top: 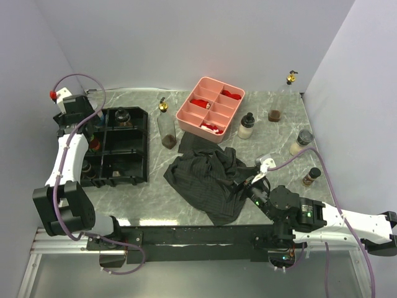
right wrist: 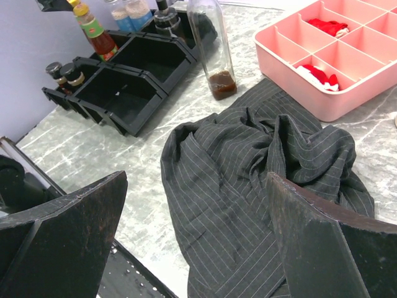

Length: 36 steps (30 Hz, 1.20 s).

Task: Organize the condiment bottles
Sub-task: Place the bottle in the storage box, then pick up the bottle from the corner of the board.

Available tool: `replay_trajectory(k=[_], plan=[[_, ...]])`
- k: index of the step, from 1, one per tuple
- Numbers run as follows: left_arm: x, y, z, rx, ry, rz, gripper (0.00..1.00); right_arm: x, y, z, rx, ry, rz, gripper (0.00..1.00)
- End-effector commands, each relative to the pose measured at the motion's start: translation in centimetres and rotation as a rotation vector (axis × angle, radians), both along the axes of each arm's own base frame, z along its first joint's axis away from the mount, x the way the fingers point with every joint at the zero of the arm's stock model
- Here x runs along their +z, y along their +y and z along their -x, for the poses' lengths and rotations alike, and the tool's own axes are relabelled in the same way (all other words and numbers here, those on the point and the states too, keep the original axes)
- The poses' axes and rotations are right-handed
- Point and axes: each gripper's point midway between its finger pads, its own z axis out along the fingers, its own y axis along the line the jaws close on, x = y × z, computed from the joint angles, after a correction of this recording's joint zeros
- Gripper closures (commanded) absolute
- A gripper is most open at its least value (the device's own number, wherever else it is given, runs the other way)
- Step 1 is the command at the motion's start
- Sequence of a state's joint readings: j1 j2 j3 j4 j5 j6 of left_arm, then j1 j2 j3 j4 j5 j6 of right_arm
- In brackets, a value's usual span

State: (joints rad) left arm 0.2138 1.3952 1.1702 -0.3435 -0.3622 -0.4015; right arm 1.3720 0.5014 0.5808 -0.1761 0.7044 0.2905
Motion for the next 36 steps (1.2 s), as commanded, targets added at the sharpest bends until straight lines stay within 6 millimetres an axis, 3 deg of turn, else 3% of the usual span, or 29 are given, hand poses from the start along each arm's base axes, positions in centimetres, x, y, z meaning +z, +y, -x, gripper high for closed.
replay_trajectory(k=[1, 6, 10, 14, 22, 26, 32, 33, 36], plan=[[2.2, 0.3, -1.1, -0.006, -0.059, -0.014, 0.2, 0.7, 0.3, 0.1, 0.007, -0.005, -0.03, 0.0], [4.4, -0.5, -0.9, -0.034, -0.112, -0.001, 0.17, 1.1, 0.2, 0.1, 0.008, 0.001, -0.046, 0.0], [7.5, -3.1, -0.5, -0.16, -0.185, 0.047, 0.1, 0.7, 0.3, 0.0, -0.004, 0.01, -0.046, 0.0], [8.4, -6.3, 0.5, -0.278, -0.226, 0.119, 0.02, -0.1, 0.3, -0.6, -0.055, 0.028, 0.012, 0.0], [5.9, -13.9, 3.5, -0.498, -0.207, 0.173, 0.03, -0.8, 0.3, -1.6, -0.121, 0.022, 0.091, 0.0], [5.1, -18.8, 5.1, -0.685, -0.199, 0.175, 0.04, -1.1, 0.4, -1.7, -0.123, 0.034, 0.107, 0.0], [3.5, -22.4, 7.8, -0.818, -0.147, 0.188, 0.04, -1.7, 0.3, -2.2, -0.163, 0.058, 0.112, 0.0], [3.3, -22.9, 8.5, -0.843, -0.145, 0.203, 0.04, -1.4, -0.5, -3.3, -0.213, 0.071, 0.099, 0.0], [2.5, -23.6, 9.9, -0.877, -0.152, 0.218, 0.04, -2.0, -0.3, -4.6, -0.197, 0.133, 0.097, 0.0]])
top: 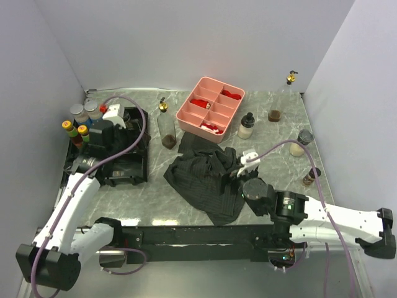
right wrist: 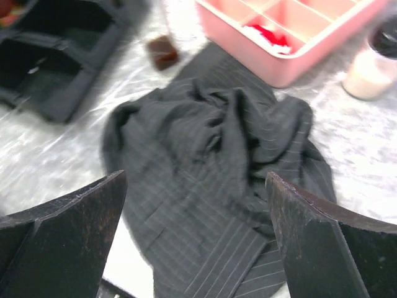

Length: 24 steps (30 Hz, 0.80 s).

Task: Organize the condiment bottles
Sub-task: Pick up the bottle from the corner of the board.

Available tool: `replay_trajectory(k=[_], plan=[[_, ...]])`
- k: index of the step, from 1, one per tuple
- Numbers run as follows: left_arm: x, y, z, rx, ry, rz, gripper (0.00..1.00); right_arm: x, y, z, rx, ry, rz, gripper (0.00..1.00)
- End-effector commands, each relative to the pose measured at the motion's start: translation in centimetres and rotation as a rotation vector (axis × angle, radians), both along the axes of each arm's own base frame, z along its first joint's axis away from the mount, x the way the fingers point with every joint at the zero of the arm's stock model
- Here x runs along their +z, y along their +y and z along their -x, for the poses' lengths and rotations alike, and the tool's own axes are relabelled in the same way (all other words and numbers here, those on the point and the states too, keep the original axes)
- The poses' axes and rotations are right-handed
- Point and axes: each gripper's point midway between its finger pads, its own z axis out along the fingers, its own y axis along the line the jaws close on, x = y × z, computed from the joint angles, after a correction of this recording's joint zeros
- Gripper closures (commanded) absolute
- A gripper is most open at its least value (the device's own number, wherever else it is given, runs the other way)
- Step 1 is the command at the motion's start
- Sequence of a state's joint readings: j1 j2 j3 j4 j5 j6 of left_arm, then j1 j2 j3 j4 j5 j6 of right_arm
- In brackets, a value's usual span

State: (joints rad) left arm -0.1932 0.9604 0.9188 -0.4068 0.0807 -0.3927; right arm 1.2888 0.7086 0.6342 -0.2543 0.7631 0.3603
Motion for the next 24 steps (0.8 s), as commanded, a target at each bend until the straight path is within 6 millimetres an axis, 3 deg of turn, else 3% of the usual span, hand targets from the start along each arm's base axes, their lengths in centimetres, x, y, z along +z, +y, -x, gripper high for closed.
replay_trajectory(k=[1, 3, 6, 8, 12, 13, 14, 17, 24], plan=[[0.0, -1.4, 2.2, -0.091, -0.038, 0.018, 0.04, 0.7, -1.1, -3.2, -0.083, 0.081, -0.058, 0.0], [-0.2, -1.4, 2.8, -0.101, -0.045, 0.016, 0.03, 0.2, -2.5, -4.9, -0.162, 0.107, -0.029, 0.0], [-0.9, -1.4, 3.2, -0.099, -0.039, 0.016, 0.03, 0.0, -7.8, -7.8, -0.43, 0.118, 0.025, 0.0], [-1.0, -1.6, 3.3, -0.121, -0.035, 0.014, 0.04, -0.1, -13.5, -9.2, -0.698, 0.113, 0.039, 0.0], [-1.6, -1.0, 3.0, -0.089, -0.006, -0.013, 0.04, -1.0, -21.2, -10.4, -1.043, 0.128, 0.0, 0.0], [-1.6, -1.1, 3.1, -0.095, -0.007, -0.011, 0.04, -1.5, -22.5, -10.3, -1.106, 0.137, -0.035, 0.0], [-1.6, -1.3, 3.2, -0.106, -0.008, -0.006, 0.04, -2.3, -25.3, -9.8, -1.216, 0.15, -0.045, 0.0], [-1.1, -1.2, 3.3, -0.1, -0.026, 0.0, 0.04, -4.0, -29.0, -8.1, -1.406, 0.192, -0.097, 0.0], [0.4, -0.8, 3.6, -0.078, -0.093, 0.007, 0.04, -7.4, -33.6, -4.6, -1.669, 0.239, -0.09, 0.0]])
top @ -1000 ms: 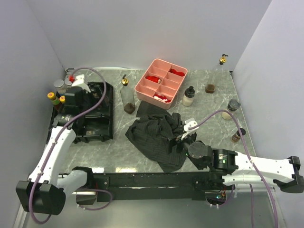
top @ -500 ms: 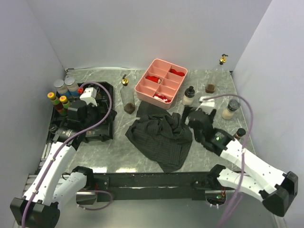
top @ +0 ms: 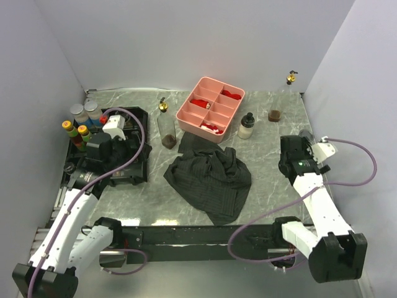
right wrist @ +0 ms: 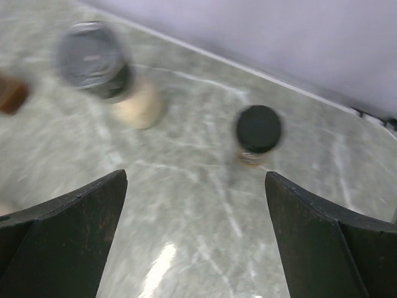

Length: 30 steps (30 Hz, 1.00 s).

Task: Organize the condiment bottles
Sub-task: Pick up the bottle from the corner of the board.

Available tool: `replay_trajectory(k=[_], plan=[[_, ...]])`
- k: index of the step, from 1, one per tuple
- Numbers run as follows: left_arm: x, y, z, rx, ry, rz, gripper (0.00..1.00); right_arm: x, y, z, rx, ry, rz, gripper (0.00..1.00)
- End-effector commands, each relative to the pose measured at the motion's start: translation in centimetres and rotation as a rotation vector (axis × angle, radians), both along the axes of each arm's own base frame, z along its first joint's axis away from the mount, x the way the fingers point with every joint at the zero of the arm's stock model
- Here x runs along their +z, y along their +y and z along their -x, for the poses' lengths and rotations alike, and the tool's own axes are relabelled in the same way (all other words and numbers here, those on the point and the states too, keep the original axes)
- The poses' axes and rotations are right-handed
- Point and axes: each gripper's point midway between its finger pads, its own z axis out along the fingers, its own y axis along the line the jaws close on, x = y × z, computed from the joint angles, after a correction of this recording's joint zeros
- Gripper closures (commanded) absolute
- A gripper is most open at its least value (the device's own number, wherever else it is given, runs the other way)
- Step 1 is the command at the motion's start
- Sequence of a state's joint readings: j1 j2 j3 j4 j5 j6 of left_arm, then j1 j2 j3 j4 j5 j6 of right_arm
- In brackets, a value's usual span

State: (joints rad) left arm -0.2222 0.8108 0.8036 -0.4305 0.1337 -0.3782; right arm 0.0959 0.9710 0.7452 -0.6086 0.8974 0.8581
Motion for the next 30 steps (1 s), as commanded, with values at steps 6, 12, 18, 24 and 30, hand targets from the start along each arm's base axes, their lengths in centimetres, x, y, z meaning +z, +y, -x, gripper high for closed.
replay_trajectory(k=[6, 12, 18, 24, 30], plan=[[1.7, 0.3, -0.1, 0.012, -0.085, 0.0, 0.04, -3.7, -4.9, 2.5, -0.233, 0.003, -0.024, 0.0], [1.7, 0.6, -0.2, 0.029, -0.084, -0.008, 0.04, -3.8, -5.6, 2.1, -0.251, 0.001, -0.034, 0.0], [1.4, 0.9, -0.3, 0.047, -0.078, -0.015, 0.04, -4.2, -6.7, 1.9, -0.304, -0.003, -0.04, 0.0], [1.0, 1.0, -0.5, 0.053, -0.059, -0.023, 0.03, -4.3, -7.1, 0.9, -0.297, -0.019, -0.042, 0.02], [0.9, 1.2, -0.6, 0.065, -0.058, -0.027, 0.04, -5.7, -7.2, 0.2, -0.278, 0.034, -0.058, 0.06]])
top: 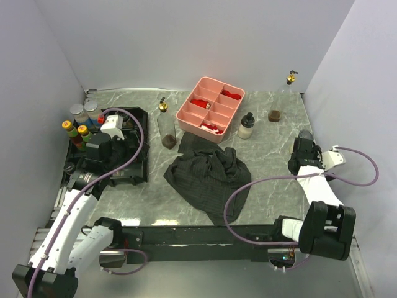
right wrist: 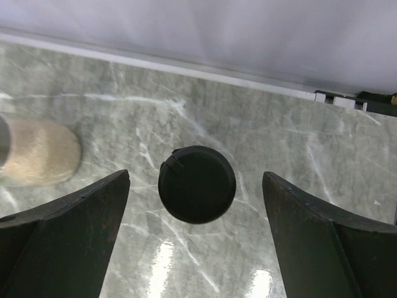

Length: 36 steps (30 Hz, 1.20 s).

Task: Organize the condiment bottles
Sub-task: Pick up the bottle from the corner of the board.

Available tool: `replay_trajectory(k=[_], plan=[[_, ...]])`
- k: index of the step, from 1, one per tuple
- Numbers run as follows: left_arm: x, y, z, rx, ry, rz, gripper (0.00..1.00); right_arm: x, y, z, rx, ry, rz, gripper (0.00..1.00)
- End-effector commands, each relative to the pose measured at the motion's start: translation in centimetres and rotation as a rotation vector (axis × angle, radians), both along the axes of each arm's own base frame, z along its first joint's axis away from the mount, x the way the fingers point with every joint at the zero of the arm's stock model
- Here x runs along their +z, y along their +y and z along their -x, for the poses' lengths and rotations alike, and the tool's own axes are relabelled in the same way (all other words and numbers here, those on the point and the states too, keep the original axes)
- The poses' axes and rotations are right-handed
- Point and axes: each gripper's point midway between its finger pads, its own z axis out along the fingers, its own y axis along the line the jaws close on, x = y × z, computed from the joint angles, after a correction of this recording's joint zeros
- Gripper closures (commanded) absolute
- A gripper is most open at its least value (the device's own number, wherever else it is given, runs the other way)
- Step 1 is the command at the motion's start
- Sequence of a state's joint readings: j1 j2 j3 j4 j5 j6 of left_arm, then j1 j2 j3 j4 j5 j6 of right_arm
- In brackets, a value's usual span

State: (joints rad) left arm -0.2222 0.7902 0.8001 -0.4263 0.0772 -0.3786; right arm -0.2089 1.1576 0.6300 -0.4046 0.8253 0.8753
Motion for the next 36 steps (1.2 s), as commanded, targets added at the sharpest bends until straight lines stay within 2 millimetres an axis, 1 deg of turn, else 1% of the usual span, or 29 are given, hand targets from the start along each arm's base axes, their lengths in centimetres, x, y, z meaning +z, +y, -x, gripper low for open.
replay_trajectory(k=[1, 2, 3, 6, 7, 8, 9, 13, 14, 15, 17, 19, 20, 21, 23, 24, 25, 27, 28, 29, 30, 32, 34, 35, 36], plan=[[0.5, 0.2, -0.4, 0.013, -0.03, -0.01, 0.04, 0.9, -0.8, -1.8, -0.006, -0.041, 0.012, 0.07], [0.5, 0.2, -0.4, 0.012, -0.033, -0.01, 0.04, 0.8, -0.7, -1.8, 0.002, -0.033, 0.011, 0.1], [0.5, 0.2, -0.4, 0.013, -0.032, -0.011, 0.04, 0.8, -0.8, -1.9, 0.003, -0.035, 0.012, 0.17], [0.5, 0.3, -0.4, 0.016, -0.032, -0.012, 0.04, 0.9, -0.8, -1.7, -0.002, -0.037, 0.019, 0.33], [0.4, 0.3, -0.4, 0.02, -0.031, -0.012, 0.03, 1.1, -0.9, -1.5, -0.006, -0.041, 0.025, 0.41], [0.5, 0.3, -0.4, 0.018, -0.031, -0.011, 0.03, 1.1, -0.9, -1.5, -0.001, -0.037, 0.028, 0.44], [0.5, 0.3, -0.4, 0.018, -0.031, -0.012, 0.04, 1.2, -0.8, -1.5, 0.002, -0.036, 0.028, 0.51], [0.5, 0.3, -0.3, 0.021, -0.034, -0.013, 0.04, 1.9, -0.6, -1.6, 0.038, -0.044, 0.035, 0.65], [0.6, 0.4, -0.3, 0.025, -0.037, -0.014, 0.04, 2.1, -0.3, -1.9, 0.063, -0.042, 0.038, 0.67], [0.7, 0.4, -0.3, 0.025, -0.039, -0.013, 0.03, 2.2, 0.0, -2.0, 0.081, -0.045, 0.034, 0.72], [0.8, 0.5, -0.3, 0.03, -0.045, -0.014, 0.04, 2.9, 0.7, -2.5, 0.134, -0.053, 0.04, 0.75], [1.0, 0.5, -0.2, 0.031, -0.053, -0.012, 0.04, 3.8, 2.6, -3.6, 0.229, -0.075, 0.033, 0.78], [1.1, 0.5, -0.2, 0.033, -0.056, -0.012, 0.04, 3.9, 3.4, -3.8, 0.273, -0.063, 0.032, 0.78], [1.1, 0.6, -0.2, 0.036, -0.057, -0.013, 0.03, 4.6, 4.9, -4.6, 0.338, -0.073, 0.032, 0.78], [1.2, 0.7, -0.2, 0.04, -0.059, -0.014, 0.04, 5.7, 6.9, -5.0, 0.437, -0.077, 0.041, 0.78], [1.2, 0.7, -0.2, 0.041, -0.062, -0.014, 0.03, 6.7, 8.7, -5.7, 0.507, -0.099, 0.041, 0.79], [1.3, 0.8, -0.1, 0.042, -0.064, -0.015, 0.04, 7.8, 9.7, -5.8, 0.557, -0.13, 0.04, 0.79], [1.5, 0.9, -0.1, 0.049, -0.072, -0.013, 0.03, 9.4, 12.9, -6.6, 0.726, -0.169, 0.026, 0.79], [1.5, 1.0, -0.1, 0.053, -0.072, -0.015, 0.04, 10.5, 15.0, -6.6, 0.816, -0.212, 0.018, 0.79], [1.6, 1.0, 0.0, 0.056, -0.074, -0.015, 0.04, 11.1, 17.4, -6.8, 0.93, -0.24, -0.019, 0.79], [1.7, 1.0, 0.0, 0.056, -0.077, -0.015, 0.04, 11.8, 18.9, -6.8, 0.997, -0.268, -0.039, 0.79], [1.9, 1.0, 0.1, 0.056, -0.083, -0.013, 0.03, 13.0, 23.4, -6.1, 1.182, -0.327, -0.104, 0.79], [1.9, 1.1, 0.2, 0.057, -0.085, -0.011, 0.04, 13.7, 26.3, -5.4, 1.298, -0.353, -0.125, 0.79], [1.9, 1.5, 0.1, 0.083, -0.087, -0.019, 0.03, 13.8, 28.6, -4.7, 1.38, -0.357, -0.141, 0.79], [1.9, 1.6, 0.1, 0.086, -0.087, -0.021, 0.04, 13.8, 30.1, -4.3, 1.432, -0.353, -0.155, 0.79]])
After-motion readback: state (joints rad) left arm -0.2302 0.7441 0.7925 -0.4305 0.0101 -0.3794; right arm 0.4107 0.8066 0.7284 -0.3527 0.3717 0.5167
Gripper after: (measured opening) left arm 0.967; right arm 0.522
